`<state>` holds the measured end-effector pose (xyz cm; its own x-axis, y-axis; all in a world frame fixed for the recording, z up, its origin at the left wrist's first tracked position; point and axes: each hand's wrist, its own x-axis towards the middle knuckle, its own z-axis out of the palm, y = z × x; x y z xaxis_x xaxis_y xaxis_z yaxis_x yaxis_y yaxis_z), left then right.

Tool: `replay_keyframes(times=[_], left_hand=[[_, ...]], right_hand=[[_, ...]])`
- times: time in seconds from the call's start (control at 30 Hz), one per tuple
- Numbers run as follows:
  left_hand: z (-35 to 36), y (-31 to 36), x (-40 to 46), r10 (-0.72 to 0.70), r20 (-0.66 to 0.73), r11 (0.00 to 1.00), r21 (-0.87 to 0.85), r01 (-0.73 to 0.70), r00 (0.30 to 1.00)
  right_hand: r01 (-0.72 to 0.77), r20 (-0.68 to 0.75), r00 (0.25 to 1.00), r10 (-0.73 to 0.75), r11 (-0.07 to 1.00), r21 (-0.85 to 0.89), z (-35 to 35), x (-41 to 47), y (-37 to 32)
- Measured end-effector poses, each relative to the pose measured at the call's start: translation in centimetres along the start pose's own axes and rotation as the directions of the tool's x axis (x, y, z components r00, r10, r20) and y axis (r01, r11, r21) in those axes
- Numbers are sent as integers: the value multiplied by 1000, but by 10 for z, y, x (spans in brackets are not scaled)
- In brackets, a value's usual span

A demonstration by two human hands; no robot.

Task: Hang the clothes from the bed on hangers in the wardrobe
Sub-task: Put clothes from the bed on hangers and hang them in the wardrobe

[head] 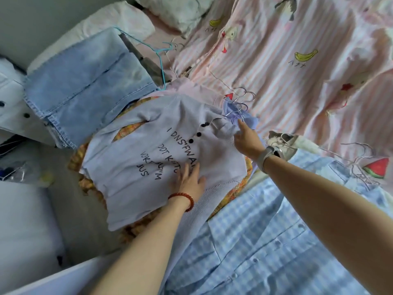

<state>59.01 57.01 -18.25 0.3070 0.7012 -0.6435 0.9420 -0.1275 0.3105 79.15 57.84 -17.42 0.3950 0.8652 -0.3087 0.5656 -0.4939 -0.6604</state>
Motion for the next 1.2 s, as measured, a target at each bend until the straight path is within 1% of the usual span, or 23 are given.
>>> replay_keyframes(times=[0.07,0.13,0.23,0.33,0.4,0.53,0.6,0.67,0.77,0.87,0.97,1.0,1.07,1.1,1.2], left_hand=[[-10,1,-5,3,-92,997,75,4,996],[-24,-3,-14,22,-219,985,172,16,975],[-50,-16,-35,79,-397,967,254,27,914],[-72,-39,-67,117,-535,951,303,61,837],[-81,-60,-93,109,-609,952,293,95,786],[-90,-110,-153,63,-718,973,199,118,694],[-87,-139,-190,5,-752,979,137,149,660],[-82,-171,-230,-87,-774,981,43,190,627],[-70,-232,-292,-248,-787,951,-85,298,565],[-53,-301,-360,-360,-806,908,-187,376,469],[-34,-368,-439,-499,-788,829,-312,465,361],[-27,-388,-467,-520,-793,804,-328,496,317],[-13,-426,-524,-561,-788,744,-348,570,252],[-6,-443,-553,-584,-786,710,-374,598,202],[16,-481,-637,-675,-738,577,-527,624,1]], right_hand=[[42,-2,999,-42,991,-130,3,-5,2],[69,11,998,-68,972,-225,3,-14,-3],[167,4,984,-177,925,-341,1,-36,-22],[254,-15,960,-280,889,-381,0,-65,-52],[307,-12,942,-336,875,-373,2,-88,-74],[399,36,911,-411,854,-334,18,-145,-128],[473,97,879,-468,824,-312,37,-178,-160],[558,167,830,-532,781,-282,62,-213,-192],[671,311,737,-599,701,-241,107,-270,-242],[780,413,616,-670,590,-207,156,-333,-289],[878,515,459,-724,458,-140,207,-399,-331],[906,546,400,-736,407,-115,223,-422,-344],[949,595,282,-753,309,-58,256,-470,-371],[965,608,223,-762,263,-25,273,-495,-385],[989,612,41,-790,119,88,318,-571,-422]])
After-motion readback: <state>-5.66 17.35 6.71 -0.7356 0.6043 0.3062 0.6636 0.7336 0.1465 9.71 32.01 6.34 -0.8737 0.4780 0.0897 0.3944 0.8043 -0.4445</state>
